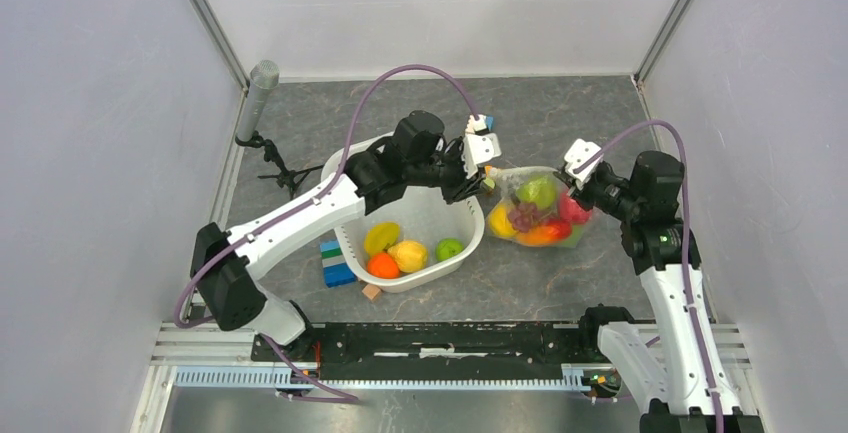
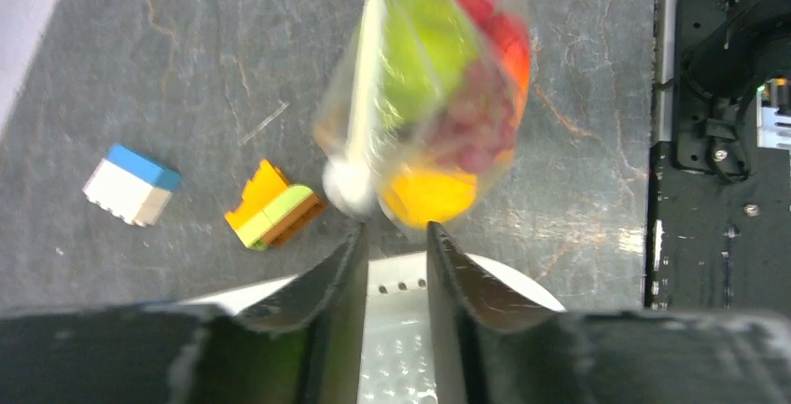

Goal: Place the food in the zip-top bag and seal the zipper
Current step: Zip the zipper food storage bag at the center of the board, then place the zipper food storage bag at the center of the board.

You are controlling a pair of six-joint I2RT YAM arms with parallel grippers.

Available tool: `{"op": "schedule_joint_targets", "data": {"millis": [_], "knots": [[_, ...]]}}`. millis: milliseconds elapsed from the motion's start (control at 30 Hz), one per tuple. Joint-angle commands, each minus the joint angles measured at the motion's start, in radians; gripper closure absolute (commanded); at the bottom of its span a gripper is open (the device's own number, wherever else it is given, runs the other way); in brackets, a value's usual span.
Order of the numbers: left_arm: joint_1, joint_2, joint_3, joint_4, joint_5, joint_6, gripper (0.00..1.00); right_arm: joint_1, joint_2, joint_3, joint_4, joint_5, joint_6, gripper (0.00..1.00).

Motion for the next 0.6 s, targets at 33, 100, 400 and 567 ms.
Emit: {"op": "schedule_joint_targets", "data": {"millis": [33, 100, 400, 567], "knots": [[0.026, -0.079, -0.055, 0.058, -0.017, -0.101, 0.48, -0.017, -0.031, -0.012, 0.161, 0.192, 0.071, 1.00], [0.032, -0.109, -0.086, 0.109, -0.012, -0.135, 0.33, -0.017, -0.031, -0.014, 0.196, 0.248, 0.111, 1.00], [0.062, -0.274, -0.237, 0.268, -0.059, -0.226, 0.02, -0.016, 0.065, 0.062, 0.322, 0.583, 0.228, 0.99], [0.079, -0.341, -0.302, 0.299, -0.125, -0.241, 0.00, -0.017, 0.090, 0.023, 0.238, 0.305, 0.216, 0.95]]}}
